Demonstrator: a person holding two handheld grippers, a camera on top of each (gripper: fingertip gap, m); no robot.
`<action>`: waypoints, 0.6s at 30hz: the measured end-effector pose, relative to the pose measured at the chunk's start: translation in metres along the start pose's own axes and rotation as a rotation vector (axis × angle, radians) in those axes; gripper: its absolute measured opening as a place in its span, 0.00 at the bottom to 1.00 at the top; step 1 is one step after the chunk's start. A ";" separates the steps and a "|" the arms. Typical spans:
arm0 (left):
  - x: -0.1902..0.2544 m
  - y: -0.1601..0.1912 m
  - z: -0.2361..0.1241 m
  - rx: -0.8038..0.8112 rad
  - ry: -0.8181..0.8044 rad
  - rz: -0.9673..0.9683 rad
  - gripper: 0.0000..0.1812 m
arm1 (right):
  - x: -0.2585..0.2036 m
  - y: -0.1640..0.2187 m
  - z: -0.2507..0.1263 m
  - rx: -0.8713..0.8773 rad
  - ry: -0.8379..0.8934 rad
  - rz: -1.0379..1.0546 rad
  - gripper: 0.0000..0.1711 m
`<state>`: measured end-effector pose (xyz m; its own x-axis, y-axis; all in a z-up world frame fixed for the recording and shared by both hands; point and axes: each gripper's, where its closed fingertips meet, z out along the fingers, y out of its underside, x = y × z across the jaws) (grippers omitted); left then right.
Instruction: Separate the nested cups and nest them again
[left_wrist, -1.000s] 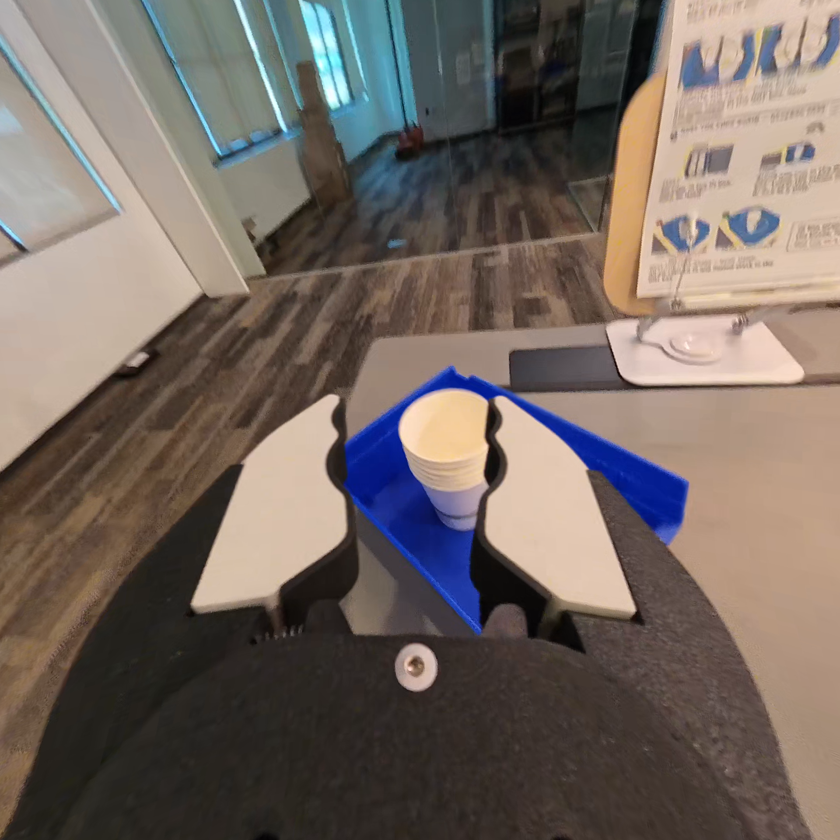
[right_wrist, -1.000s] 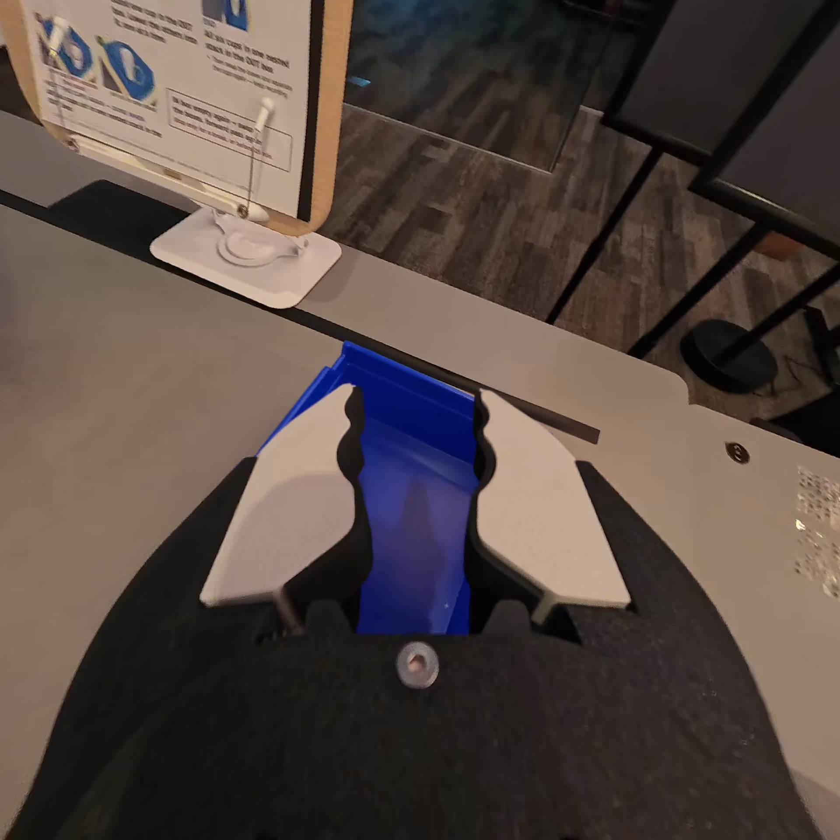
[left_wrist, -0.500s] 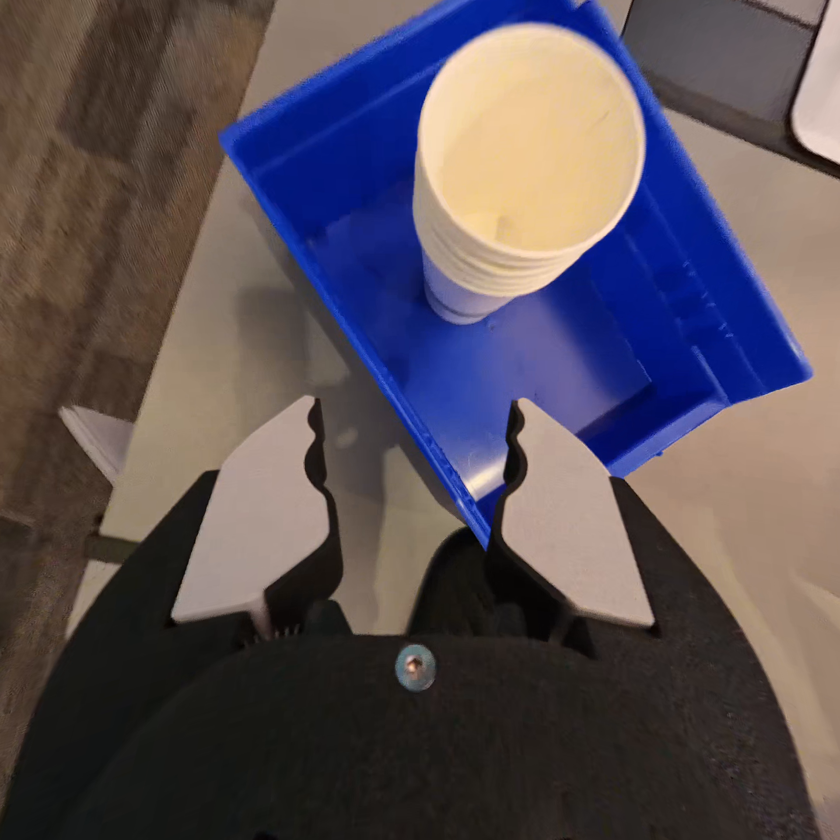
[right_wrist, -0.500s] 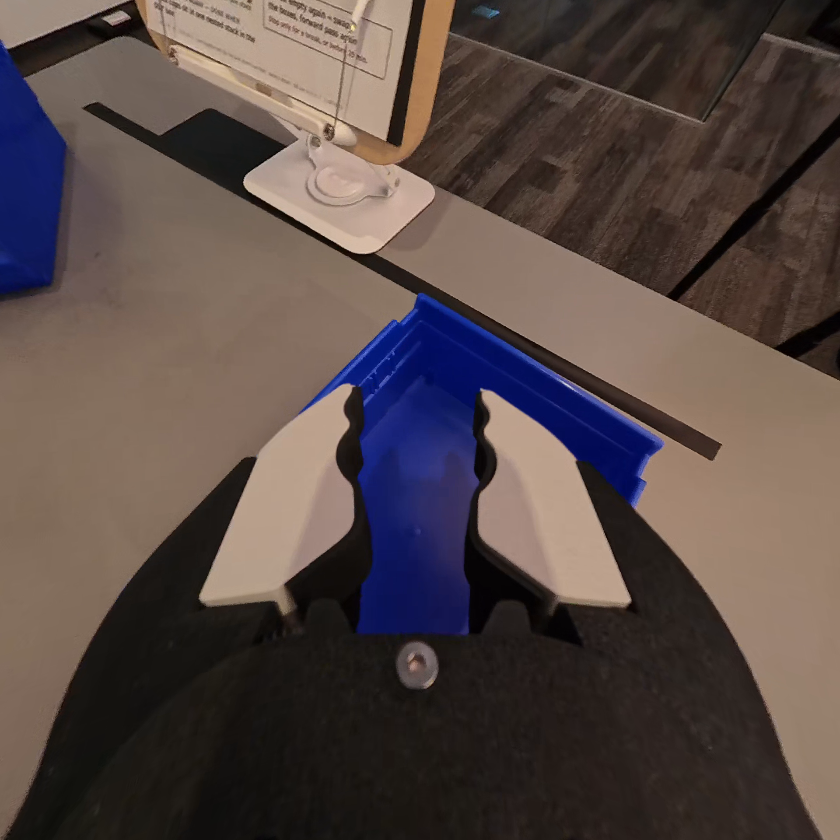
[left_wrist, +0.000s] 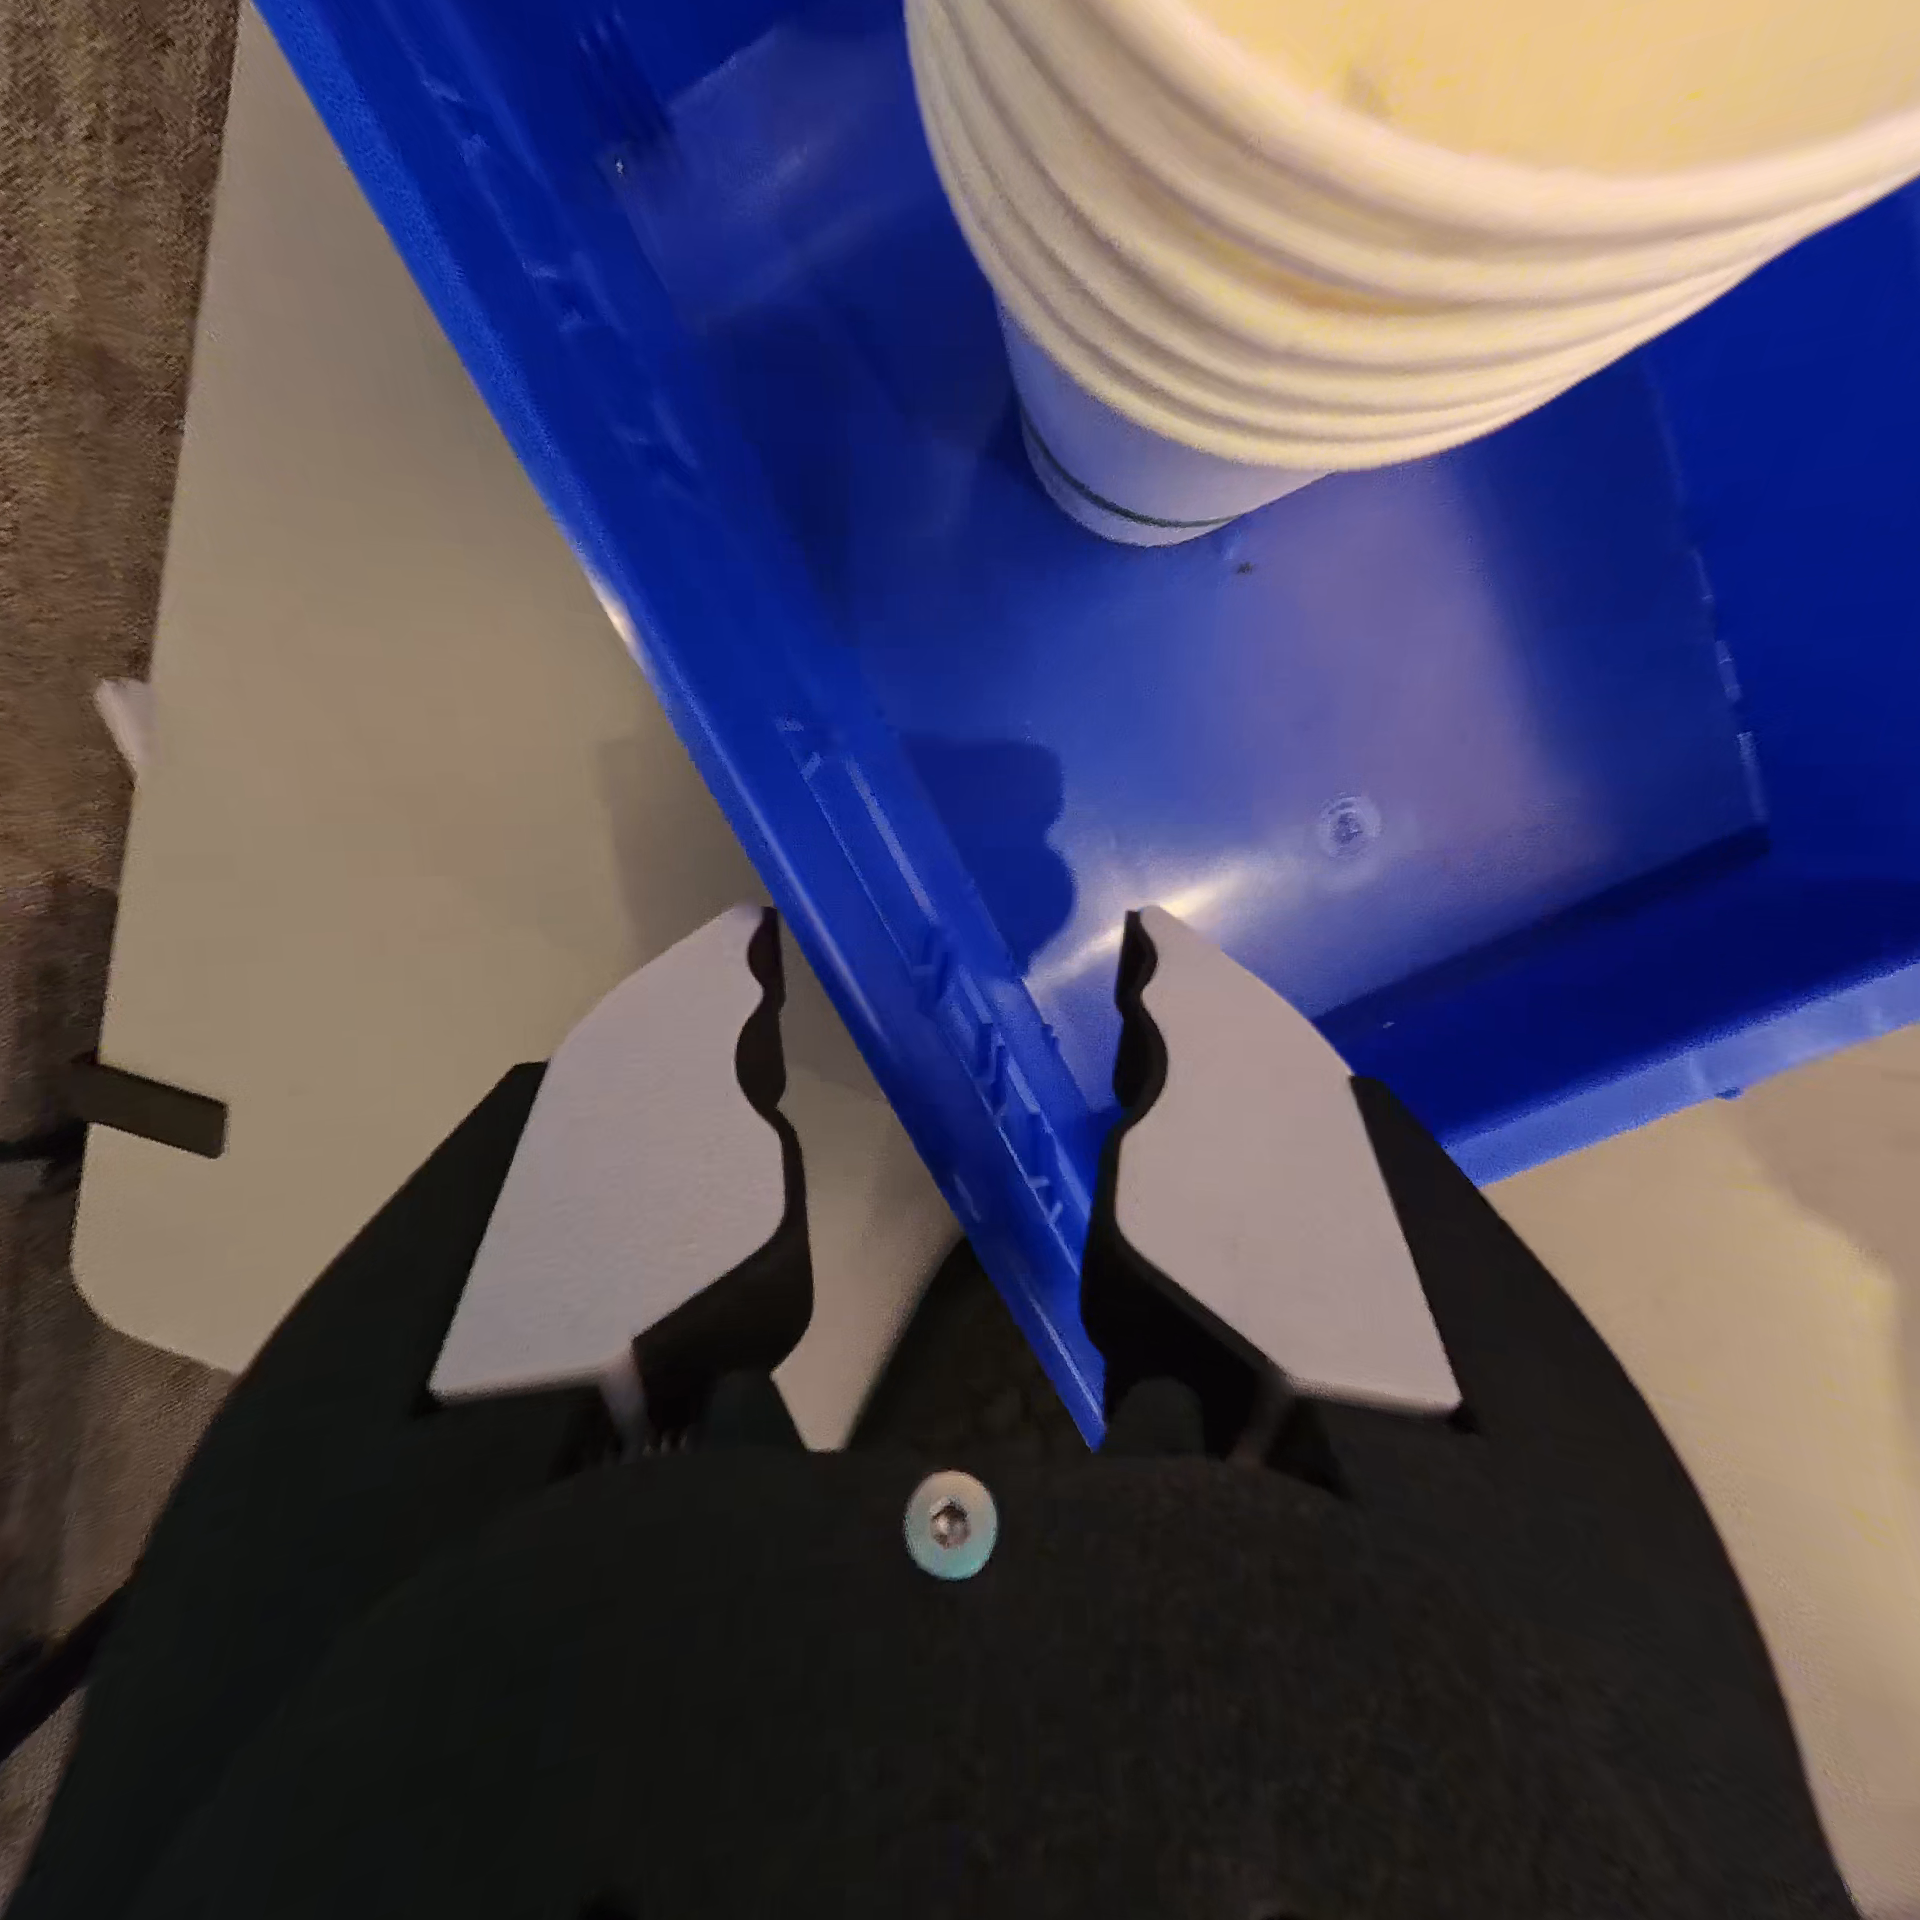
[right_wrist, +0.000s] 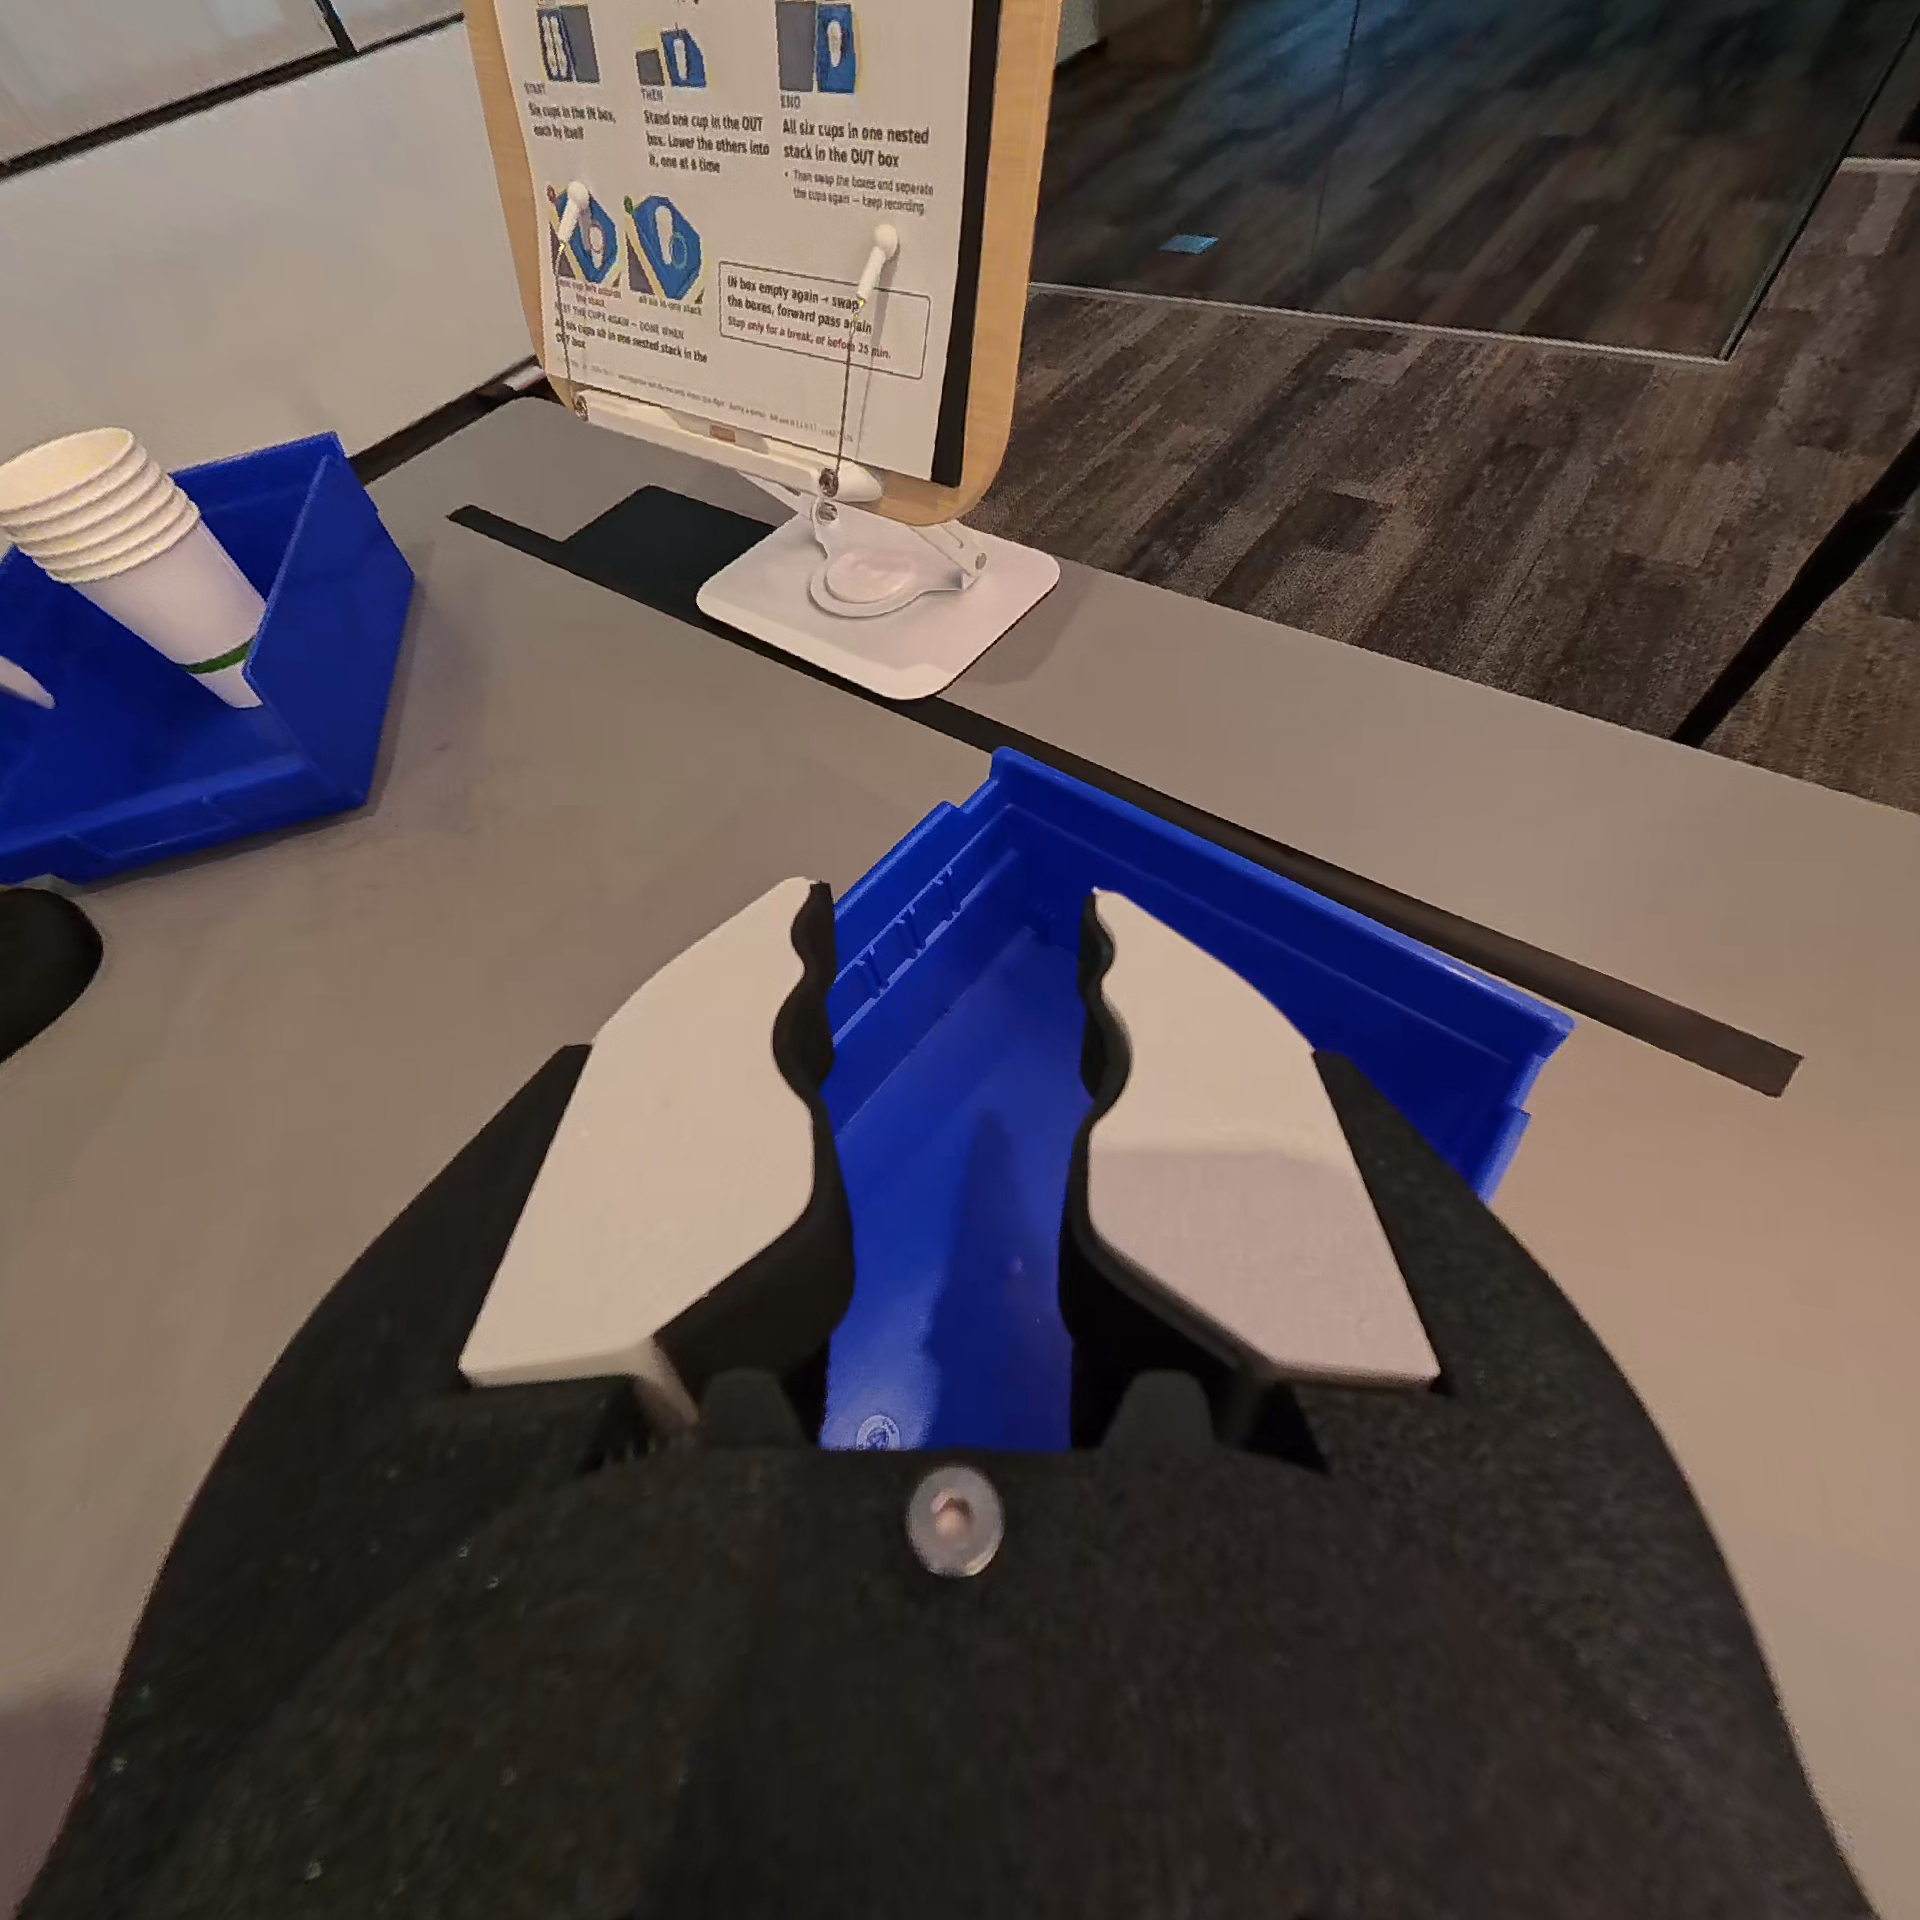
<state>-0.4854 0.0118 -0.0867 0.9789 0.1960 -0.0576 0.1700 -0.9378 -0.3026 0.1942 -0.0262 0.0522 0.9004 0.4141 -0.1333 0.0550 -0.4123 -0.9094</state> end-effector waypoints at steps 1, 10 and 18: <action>-0.001 0.001 0.003 -0.009 -0.016 0.010 0.30 | 0.001 0.001 0.000 0.001 -0.002 0.004 0.26; -0.014 -0.022 0.011 0.034 0.035 0.067 0.07 | -0.008 -0.003 0.007 -0.019 0.006 -0.043 0.25; -0.026 -0.060 0.024 0.077 0.117 0.458 0.06 | -0.020 -0.007 0.012 -0.052 0.050 -0.112 0.24</action>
<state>-0.5238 0.0698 -0.0896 0.9581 -0.2702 -0.0950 -0.2863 -0.8954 -0.3409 0.1710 -0.0217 0.0567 0.9078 0.4193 -0.0111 0.1774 -0.4079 -0.8956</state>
